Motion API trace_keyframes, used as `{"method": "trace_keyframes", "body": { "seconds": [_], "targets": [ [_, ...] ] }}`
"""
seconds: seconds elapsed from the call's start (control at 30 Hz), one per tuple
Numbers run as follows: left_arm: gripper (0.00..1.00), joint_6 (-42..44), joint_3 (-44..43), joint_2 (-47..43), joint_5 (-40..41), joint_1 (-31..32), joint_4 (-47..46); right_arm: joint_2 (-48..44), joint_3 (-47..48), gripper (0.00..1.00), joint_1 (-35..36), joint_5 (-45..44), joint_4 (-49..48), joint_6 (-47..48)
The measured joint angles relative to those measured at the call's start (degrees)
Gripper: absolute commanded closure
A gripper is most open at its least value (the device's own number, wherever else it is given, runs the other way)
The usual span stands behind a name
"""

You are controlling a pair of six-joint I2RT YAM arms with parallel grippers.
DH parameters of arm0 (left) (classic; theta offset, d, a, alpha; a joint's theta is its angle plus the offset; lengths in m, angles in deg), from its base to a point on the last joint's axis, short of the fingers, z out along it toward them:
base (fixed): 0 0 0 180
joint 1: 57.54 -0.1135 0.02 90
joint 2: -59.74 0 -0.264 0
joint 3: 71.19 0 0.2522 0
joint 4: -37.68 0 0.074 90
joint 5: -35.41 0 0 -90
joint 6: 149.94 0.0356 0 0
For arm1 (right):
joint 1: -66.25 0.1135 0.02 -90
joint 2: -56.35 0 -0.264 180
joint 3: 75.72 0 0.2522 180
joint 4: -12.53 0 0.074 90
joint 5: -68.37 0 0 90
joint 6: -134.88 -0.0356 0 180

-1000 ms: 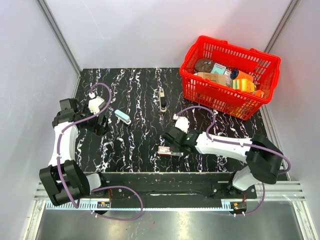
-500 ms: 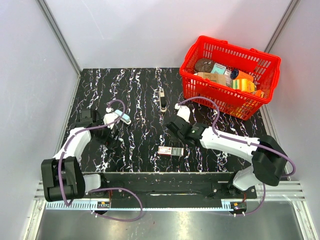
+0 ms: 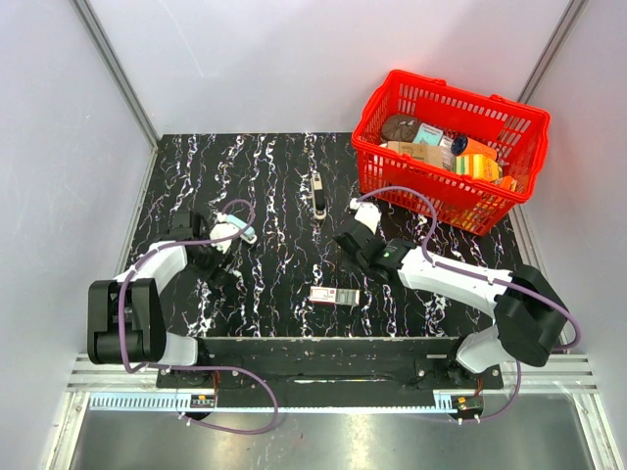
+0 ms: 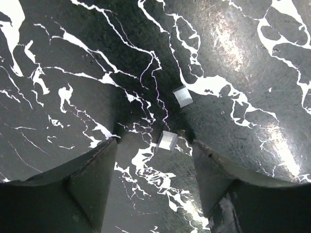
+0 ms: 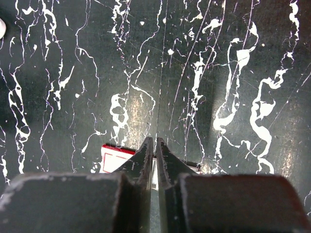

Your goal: Unload the staples from the stapler

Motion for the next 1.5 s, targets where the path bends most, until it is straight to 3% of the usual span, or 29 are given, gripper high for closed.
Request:
{"method": "trace_keyframes", "body": {
  "seconds": [0.27, 0.5, 1.07, 1.5],
  "targets": [
    [0.43, 2.3, 0.0, 1.2, 1.1, 2.2, -1.4, 0.0, -0.7, 0.99, -0.3, 1.1, -1.4, 0.2],
    [0.61, 3.0, 0.0, 1.4, 1.1, 2.6, -1.6, 0.0, -0.7, 1.00, -0.3, 1.9, -1.4, 0.2],
    [0.94, 3.9, 0.1, 1.4, 1.6, 4.3, -1.6, 0.0, -0.7, 1.00, -0.3, 2.1, -1.3, 0.2],
    [1.00, 2.6, -0.9, 0.4, 0.5, 4.9, 3.5, -1.7, -0.7, 1.00, -0.3, 2.1, -0.7, 0.1]
  ]
}}
